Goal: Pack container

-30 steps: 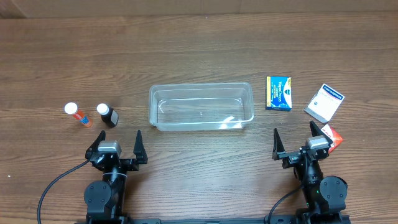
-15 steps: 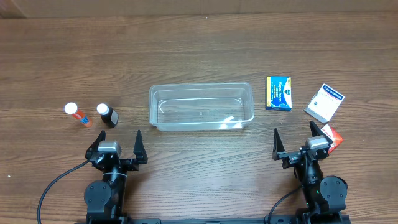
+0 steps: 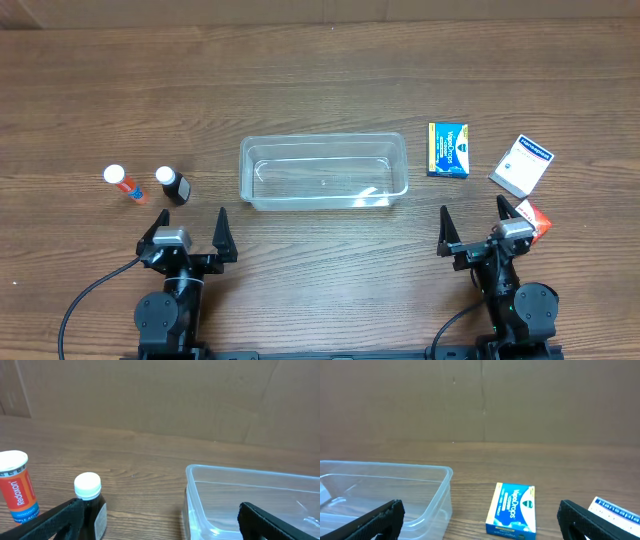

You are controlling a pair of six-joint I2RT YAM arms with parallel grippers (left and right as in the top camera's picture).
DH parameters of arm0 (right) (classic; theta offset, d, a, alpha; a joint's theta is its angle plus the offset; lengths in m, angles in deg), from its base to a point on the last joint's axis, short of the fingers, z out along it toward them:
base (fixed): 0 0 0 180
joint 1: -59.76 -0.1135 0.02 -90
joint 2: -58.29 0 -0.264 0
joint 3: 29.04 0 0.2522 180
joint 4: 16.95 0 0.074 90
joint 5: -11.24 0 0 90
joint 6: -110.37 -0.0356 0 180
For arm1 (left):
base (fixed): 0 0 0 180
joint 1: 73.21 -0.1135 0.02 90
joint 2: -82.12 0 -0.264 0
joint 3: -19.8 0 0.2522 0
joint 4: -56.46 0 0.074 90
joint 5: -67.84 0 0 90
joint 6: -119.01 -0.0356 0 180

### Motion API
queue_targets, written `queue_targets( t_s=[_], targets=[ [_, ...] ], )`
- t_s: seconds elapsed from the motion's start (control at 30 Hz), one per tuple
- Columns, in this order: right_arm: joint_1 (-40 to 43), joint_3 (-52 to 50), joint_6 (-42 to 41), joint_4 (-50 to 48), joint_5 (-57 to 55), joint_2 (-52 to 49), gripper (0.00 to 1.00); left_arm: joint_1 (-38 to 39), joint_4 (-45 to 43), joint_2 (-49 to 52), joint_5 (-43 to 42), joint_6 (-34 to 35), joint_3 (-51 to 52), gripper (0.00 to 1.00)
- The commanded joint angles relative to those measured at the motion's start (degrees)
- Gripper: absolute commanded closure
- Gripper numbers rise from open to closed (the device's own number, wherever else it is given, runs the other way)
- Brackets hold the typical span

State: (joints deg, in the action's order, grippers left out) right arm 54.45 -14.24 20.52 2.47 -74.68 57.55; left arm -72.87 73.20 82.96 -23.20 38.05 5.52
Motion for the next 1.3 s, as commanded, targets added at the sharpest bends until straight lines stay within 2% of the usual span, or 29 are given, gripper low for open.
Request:
queue_targets(
  t_s=[0.0,0.17,0.37,0.53,0.6,0.73,0.83,0.97,1.07,1.27],
  targets=[
    [-0.2,1.8,-3.4,2.4,-0.5,0.5,0.0,-0.3,-0.2,-0.6,0.0,1.9,-3.1,0.0],
    [-0.2,9.9,-6.5,5.8,-0.5,-5.6,0.0,-0.3,4.0,2.3,0.0,1.6,-11.4,0.0],
    [-0.2,28.9,-7.7,18.5,-0.3,-25.9,0.0,-0.4,16.2,16.7,0.0,1.6,-27.5,0.0],
    [-0.2,49.2,-7.7,35.5,0.0,-45.2,0.0,-0.4,34.3,35.3,0.0,1.6,-47.2,0.0],
    [-0.2,58.0,-7.6,44.0,-0.1,-54.4,0.0,-0.4,45.7,45.4,0.0,0.7,-58.4,0.0],
    [-0.2,66.8,-7.6,56.4,-0.1,-65.8,0.0,-0.4,64.8,59.6,0.0,-3.7,-74.3,0.0],
    [0.1,68.1,-7.7,56.8,0.3,-68.5,0.0,-0.4,73.9,67.0,0.2,-4.0,-82.8,0.0],
    [3.9,68.1,-8.3,57.3,0.3,-68.4,0.0,-2.3,73.0,70.9,3.1,-3.2,-86.2,0.0],
    [7.4,68.1,-9.2,57.7,1.4,-68.4,0.0,-8.2,73.0,76.1,4.6,-3.1,-86.2,0.0],
    [7.7,68.0,-9.2,57.5,1.6,-68.4,0.0,-11.3,71.7,88.1,4.2,-5.1,-86.2,0.0]
  ],
)
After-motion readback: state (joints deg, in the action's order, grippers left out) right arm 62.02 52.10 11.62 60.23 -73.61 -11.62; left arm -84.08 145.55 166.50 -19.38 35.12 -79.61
